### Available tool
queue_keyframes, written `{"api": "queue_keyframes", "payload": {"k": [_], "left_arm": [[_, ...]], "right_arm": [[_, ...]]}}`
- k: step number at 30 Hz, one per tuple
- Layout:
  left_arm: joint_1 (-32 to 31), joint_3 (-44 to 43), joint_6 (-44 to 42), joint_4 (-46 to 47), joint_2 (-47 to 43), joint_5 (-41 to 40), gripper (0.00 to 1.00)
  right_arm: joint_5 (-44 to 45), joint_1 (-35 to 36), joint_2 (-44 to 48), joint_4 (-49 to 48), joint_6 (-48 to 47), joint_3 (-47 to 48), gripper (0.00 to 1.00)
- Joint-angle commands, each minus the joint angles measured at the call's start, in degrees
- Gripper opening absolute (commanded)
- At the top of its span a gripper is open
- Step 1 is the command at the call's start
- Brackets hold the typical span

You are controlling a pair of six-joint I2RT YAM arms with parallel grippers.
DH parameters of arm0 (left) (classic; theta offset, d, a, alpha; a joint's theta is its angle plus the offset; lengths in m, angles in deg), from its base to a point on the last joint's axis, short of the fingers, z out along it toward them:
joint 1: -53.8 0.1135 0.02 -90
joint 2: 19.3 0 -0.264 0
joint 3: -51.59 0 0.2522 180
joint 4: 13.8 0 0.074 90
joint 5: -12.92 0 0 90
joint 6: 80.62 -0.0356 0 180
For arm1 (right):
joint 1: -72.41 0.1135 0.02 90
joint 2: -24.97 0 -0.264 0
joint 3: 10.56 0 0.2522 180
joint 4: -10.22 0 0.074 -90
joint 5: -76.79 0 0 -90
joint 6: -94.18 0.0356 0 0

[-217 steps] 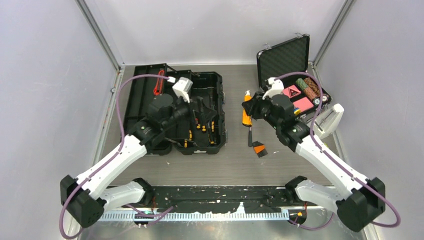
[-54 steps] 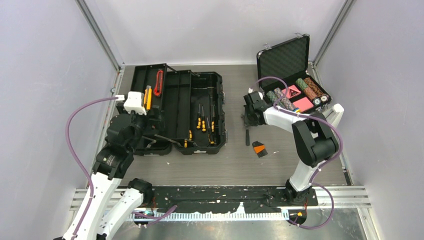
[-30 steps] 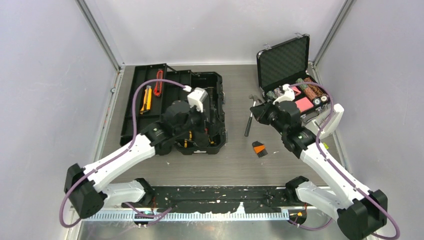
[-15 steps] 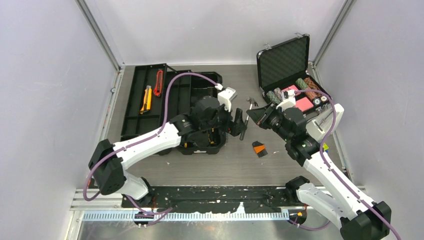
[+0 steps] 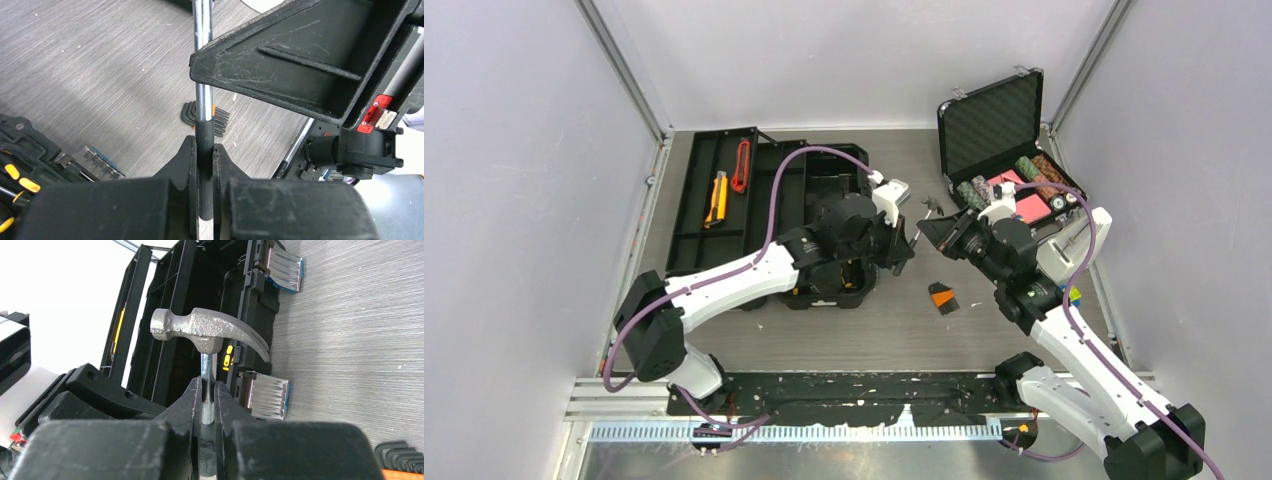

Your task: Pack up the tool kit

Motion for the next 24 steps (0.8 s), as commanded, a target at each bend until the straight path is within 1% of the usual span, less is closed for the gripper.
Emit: {"api": "queue_keyframes", "payload": {"k": [1,2,4,6,7,8,9,10,11,13,18,20,22,24], "left_arm": [[0.27,-0.29,-1.03,1.06,-1.61,-0.53,0.00],[0.27,-0.01,-1.25,0.87,-2.00,-0.96,0.00],[0.27,0.11,-2.25,-0.36,-2.74,-2.59,0.00],[0.27,-0.20,-3.49,-2.87,-3.57,-5.26,0.00],[0.28,-0.45,-4.41,-4.36,-4.03,-7.42,0.00],[0.27,-0.96,-5.26,-6.16,-4.61,-9.55,0.00],[0.27,-1.24,-6.64,-7.99,-5.13,-11.62,0.00],[0.27,-1.46,-7.55,-9.57,-5.96,-13.96,0.00],[0.39,-1.49,-8.49,-11.40,-6.83,-17.25,0.00],[0.57,-1.33,-10.78,-14.06,-8.97,-22.30,0.00],[2.46,-1.74,-14.58,-22.96,-13.35,-35.56,0.00],[4.57,-2.03,-15.39,-26.70,-14.35,-39.80,0.00],[6.90,-2.35,-16.02,-30.10,-14.57,-43.68,0.00],[9.57,-2.53,-16.27,-32.92,-14.17,-46.86,0.00]], "right_arm": [[-1.69,0.18,0.15,-6.20,1.24,0.54,0.05],[-1.70,0.15,0.14,-6.62,1.25,0.34,0.06],[-1.76,0.23,0.23,-6.92,1.32,0.05,0.11],[-1.67,0.19,0.66,-6.93,1.12,-0.17,0.21],[-1.60,0.20,1.00,-6.89,0.72,-0.20,0.34],[-1.33,0.21,1.17,-6.53,0.41,-0.06,0.42],[-1.12,0.21,1.48,-6.25,-0.34,0.04,0.54],[-0.70,0.21,1.63,-5.60,-0.86,0.39,0.59],[-0.46,0.23,1.86,-5.12,-1.71,0.66,0.66],[0.88,0.21,2.29,-3.64,-3.29,1.32,0.74],[6.68,0.21,3.32,2.22,-7.81,3.33,0.85],[9.20,0.18,3.68,4.01,-9.34,3.76,0.89],[11.24,0.17,4.02,5.78,-10.86,4.19,0.97],[12.93,0.13,4.41,6.83,-11.73,4.17,0.99]]}}
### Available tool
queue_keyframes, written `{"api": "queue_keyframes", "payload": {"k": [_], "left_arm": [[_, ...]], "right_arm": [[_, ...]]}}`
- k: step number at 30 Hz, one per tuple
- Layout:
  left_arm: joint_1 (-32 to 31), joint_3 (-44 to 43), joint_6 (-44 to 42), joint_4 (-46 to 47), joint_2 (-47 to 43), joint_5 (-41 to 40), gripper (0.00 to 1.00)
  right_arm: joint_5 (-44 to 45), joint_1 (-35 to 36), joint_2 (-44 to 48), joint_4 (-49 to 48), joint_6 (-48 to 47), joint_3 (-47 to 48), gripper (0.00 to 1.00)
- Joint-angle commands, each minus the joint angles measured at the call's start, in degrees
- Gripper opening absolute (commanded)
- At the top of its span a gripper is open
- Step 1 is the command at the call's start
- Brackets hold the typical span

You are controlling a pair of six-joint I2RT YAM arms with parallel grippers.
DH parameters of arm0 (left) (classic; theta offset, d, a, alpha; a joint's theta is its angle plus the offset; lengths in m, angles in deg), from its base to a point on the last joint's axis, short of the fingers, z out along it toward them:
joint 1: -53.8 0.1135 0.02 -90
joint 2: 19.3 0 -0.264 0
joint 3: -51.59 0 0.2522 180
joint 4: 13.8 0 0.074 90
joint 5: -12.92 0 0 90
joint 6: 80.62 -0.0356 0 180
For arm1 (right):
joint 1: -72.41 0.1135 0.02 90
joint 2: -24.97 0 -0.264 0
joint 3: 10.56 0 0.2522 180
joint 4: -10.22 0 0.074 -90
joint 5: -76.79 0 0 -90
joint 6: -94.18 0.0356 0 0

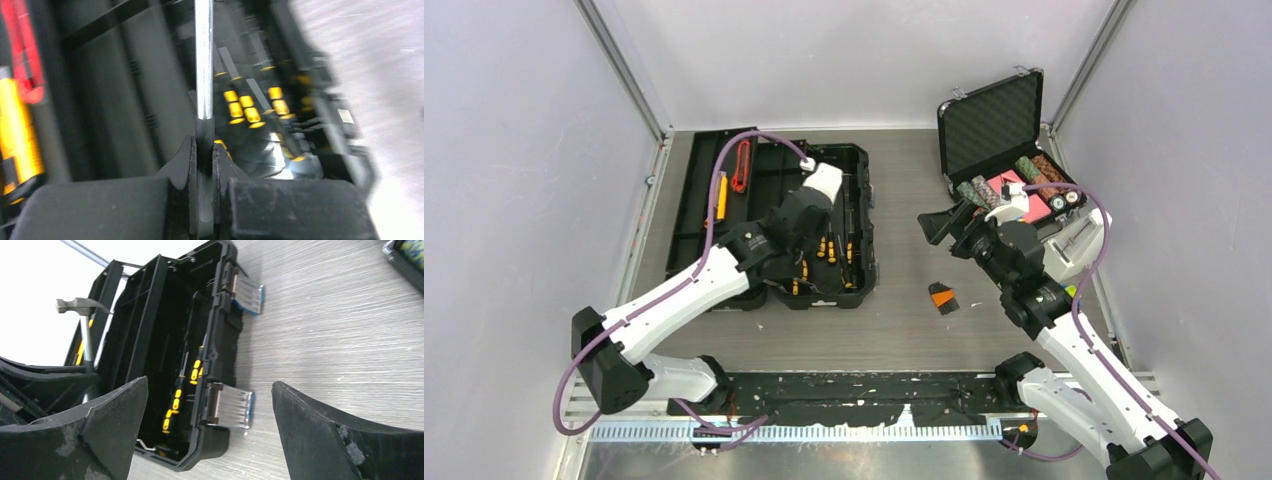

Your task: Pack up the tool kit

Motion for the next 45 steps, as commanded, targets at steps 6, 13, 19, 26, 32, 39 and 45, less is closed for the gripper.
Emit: {"api": "queue_keyframes", "payload": {"k": [6,13,19,26,32,39,45], "left_arm": [[10.64,-4.06,-2.89,-13.42,2.94,-15.93,0.00],[13.65,-6.81,-2.87,-16.21,10.17,-16.97,0.00],[14.90,-9.33,-1.61,-19.24,15.80,-17.26,0.00],[15.99,-12.51,1.74,-24.22,21.00,-17.74,0.00],[15.98,-13.51,3.32,-25.73,22.53,-16.43,0.10],[16.03,-13.38,4.78,-24.14,19.86,-11.39,0.41],[16.02,-13.74,4.99,-23.20,16.98,-7.79,0.47]], "right_arm": [[7.65,0.03,1.85,4.38,-5.74,2.85,1.00],[8.65,0.03,2.68,6.63,-7.05,2.71,1.00],[9.77,0.08,4.56,7.05,-7.19,1.20,0.97],[9.90,-0.07,3.49,7.93,-8.87,2.35,0.96],[8.98,-0.03,3.23,7.79,-8.35,1.76,0.96],[8.54,-0.05,2.96,7.85,-9.14,1.94,0.96],[8.38,-0.10,2.26,7.94,-10.18,2.45,0.96]]}}
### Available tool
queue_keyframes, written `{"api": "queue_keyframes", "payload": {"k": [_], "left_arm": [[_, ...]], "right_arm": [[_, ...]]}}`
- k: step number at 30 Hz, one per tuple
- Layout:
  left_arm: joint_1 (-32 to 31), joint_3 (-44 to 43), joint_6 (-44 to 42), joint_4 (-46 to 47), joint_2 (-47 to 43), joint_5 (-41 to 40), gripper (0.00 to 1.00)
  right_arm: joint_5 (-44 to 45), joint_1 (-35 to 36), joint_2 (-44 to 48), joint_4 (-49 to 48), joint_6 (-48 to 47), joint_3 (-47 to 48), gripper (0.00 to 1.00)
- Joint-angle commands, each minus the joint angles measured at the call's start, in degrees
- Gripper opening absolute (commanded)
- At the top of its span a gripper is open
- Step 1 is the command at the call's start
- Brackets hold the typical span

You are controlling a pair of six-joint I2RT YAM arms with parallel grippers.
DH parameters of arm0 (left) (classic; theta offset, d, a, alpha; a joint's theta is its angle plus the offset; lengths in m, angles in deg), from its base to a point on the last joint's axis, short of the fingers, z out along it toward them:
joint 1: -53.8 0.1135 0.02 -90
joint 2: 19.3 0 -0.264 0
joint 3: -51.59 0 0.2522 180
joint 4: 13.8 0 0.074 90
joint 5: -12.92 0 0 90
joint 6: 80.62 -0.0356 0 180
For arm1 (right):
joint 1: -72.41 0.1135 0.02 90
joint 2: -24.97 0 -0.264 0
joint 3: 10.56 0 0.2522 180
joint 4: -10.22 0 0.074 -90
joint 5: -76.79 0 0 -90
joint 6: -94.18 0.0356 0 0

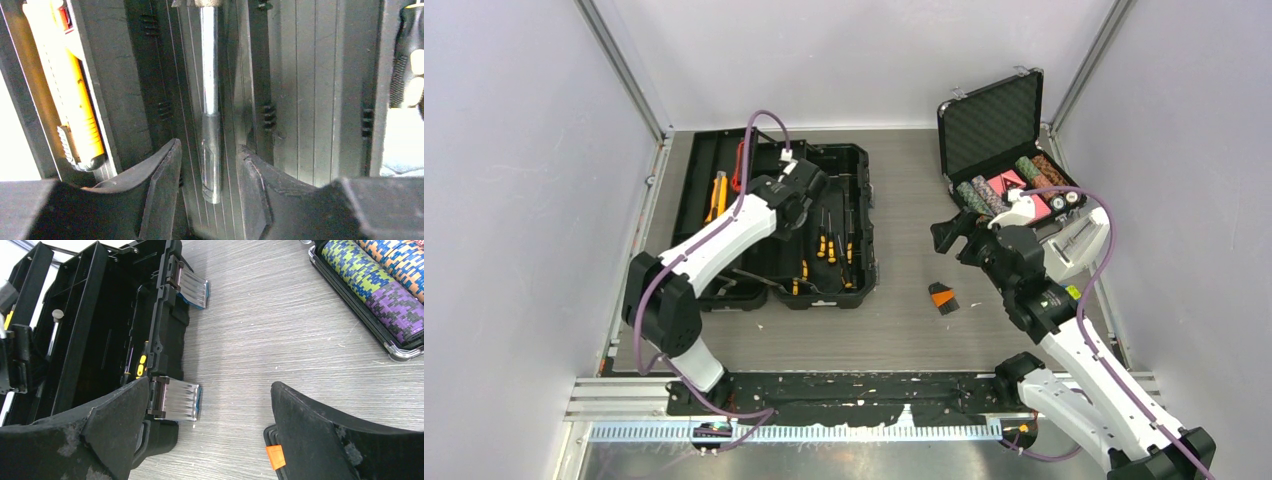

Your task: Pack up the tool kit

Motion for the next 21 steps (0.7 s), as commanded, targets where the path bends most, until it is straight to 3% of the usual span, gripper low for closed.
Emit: {"api": "queue_keyframes", "payload": {"k": [1,10,16,21], "left_arm": [[0.14,-2.22,1.67,1.41,-4.33,3.96,0.48],[0.85,-0.61,2.00,8.71,-12.11,12.97,0.54],[6.00,0.34,2.87,17.47,-11.19,21.64,0.72],[8.63,-0.11,3.87,23.66,-9.06,31.76,0.77]], "right_arm": [[-0.01,-0.05,-0.41,-0.61,-1.34,2.10,0.96],[0.20,-0.06,-3.57,5.51,-4.74,5.00,0.96],[-1.70,-0.13,-4.65,6.37,-4.16,4.60,0.96],[-1.74,-0.18,-4.70,6.38,-3.95,4.41,0.96]]}}
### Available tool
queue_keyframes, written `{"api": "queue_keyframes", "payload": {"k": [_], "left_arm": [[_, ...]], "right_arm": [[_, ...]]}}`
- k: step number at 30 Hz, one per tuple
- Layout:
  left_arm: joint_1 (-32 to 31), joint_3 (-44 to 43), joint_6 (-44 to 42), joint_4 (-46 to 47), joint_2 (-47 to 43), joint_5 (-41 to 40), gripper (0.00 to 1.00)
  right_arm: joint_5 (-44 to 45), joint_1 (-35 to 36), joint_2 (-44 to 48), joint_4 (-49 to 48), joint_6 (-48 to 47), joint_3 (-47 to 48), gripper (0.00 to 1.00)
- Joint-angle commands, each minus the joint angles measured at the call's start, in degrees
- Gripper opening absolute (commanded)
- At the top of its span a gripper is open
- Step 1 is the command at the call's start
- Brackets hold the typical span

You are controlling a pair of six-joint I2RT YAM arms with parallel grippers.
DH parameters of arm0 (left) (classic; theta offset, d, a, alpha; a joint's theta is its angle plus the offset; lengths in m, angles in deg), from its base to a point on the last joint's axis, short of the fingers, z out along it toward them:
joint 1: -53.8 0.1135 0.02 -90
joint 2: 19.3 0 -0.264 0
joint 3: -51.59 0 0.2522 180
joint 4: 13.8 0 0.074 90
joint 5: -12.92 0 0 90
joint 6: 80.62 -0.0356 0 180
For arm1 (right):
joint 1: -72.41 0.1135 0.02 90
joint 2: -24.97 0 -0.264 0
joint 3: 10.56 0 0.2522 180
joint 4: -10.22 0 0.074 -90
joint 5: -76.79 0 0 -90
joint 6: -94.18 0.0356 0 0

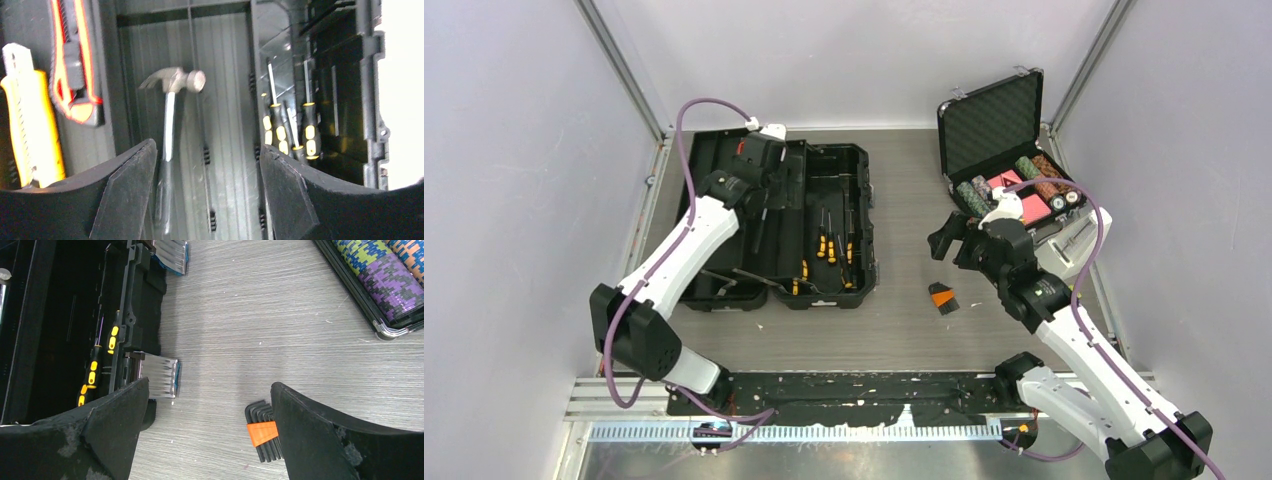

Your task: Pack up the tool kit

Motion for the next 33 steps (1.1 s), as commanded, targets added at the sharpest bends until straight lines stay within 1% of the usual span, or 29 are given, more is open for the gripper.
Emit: {"api": "queue_keyframes", "payload": {"k": [1,6,9,18,26,30,33], "left_arm": [[1.41,-0.26,1.29,9.90,1.70,10.16,0.76],[1.74,-1.52,3.04,13.39,4.30,15.51,0.75],[2.26,-3.48,3.42,12.50,7.04,15.60,0.75],[2.78,-7.74,0.89,9.79,12.34,8.04,0.75],[2.90,-9.36,0.08,6.46,13.43,-0.22,0.74],[3.09,-9.88,0.38,4.99,13.67,-1.45,0.74],[3.30,-10.49,0.82,3.90,14.26,-0.37,0.74]], "right_arm": [[-0.21,-0.19,0.06,-0.52,-0.59,1.84,0.96],[-0.27,-0.25,-0.79,-0.40,-1.11,2.73,0.96],[-0.40,-0.29,-0.84,-0.37,-0.99,2.51,0.96],[0.25,-0.48,-0.48,-0.38,-1.08,1.93,0.96],[0.12,-0.63,-0.99,-0.39,-1.12,1.75,0.96],[-0.49,-0.66,-1.63,0.20,-1.18,2.15,0.96],[-0.62,-0.65,-1.99,0.89,-1.50,2.53,0.96]]}}
